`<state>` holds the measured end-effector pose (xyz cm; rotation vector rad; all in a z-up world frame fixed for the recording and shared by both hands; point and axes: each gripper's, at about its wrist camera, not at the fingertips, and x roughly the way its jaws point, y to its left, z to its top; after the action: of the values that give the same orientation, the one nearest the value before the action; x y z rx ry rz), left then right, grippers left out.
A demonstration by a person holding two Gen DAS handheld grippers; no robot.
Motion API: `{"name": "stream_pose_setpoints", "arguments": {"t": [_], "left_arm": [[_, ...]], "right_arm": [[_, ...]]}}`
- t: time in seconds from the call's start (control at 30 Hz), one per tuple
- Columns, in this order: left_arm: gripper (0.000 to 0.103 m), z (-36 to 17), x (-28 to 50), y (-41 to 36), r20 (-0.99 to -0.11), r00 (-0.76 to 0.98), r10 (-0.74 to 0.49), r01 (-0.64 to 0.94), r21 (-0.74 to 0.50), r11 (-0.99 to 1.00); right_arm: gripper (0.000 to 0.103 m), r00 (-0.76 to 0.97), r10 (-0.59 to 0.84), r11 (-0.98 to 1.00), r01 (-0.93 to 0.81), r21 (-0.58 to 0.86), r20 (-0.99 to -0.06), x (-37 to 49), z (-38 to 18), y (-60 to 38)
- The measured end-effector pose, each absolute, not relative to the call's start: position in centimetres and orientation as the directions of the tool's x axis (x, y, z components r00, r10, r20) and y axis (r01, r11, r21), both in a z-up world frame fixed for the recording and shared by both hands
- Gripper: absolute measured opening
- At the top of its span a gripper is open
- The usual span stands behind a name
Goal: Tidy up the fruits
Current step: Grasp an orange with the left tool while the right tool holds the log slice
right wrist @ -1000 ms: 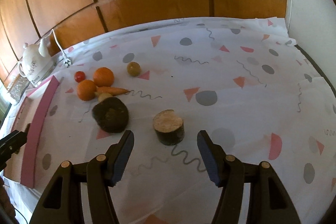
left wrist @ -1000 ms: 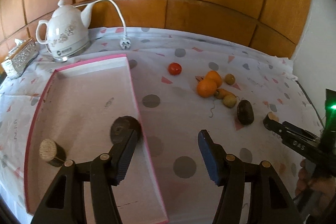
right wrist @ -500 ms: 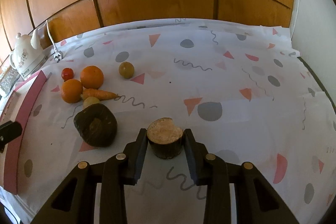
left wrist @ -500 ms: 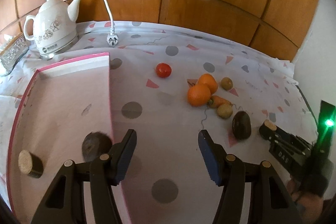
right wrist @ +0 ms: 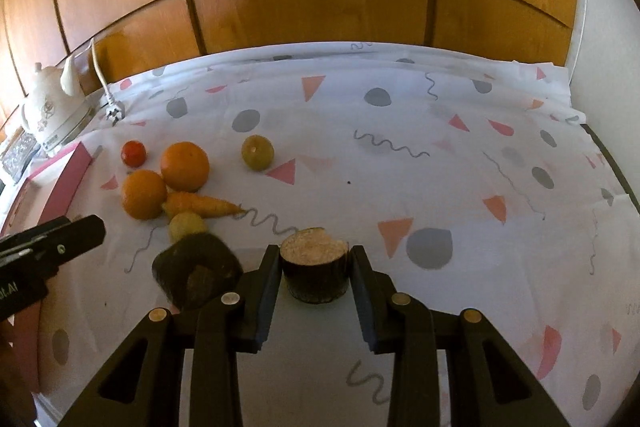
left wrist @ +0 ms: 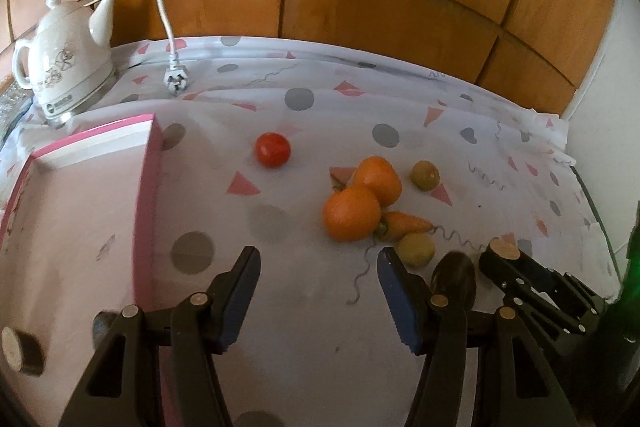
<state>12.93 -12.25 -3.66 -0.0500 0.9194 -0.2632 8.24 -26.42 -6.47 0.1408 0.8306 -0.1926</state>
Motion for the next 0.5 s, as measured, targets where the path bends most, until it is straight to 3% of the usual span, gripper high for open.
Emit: {"name": "stream_pose_setpoints", "arguments": {"t": [0.5], "left_arm": [[0.063, -5.1, 17.0, -14.4, -0.79, 0.567, -0.234, 0.184, -0.155, 0.971]], "right_arm": [[0.035, 0.651, -0.077, 0.977, 0.2, 0.072, -0.755, 10.0, -7.3, -26.4]]}}
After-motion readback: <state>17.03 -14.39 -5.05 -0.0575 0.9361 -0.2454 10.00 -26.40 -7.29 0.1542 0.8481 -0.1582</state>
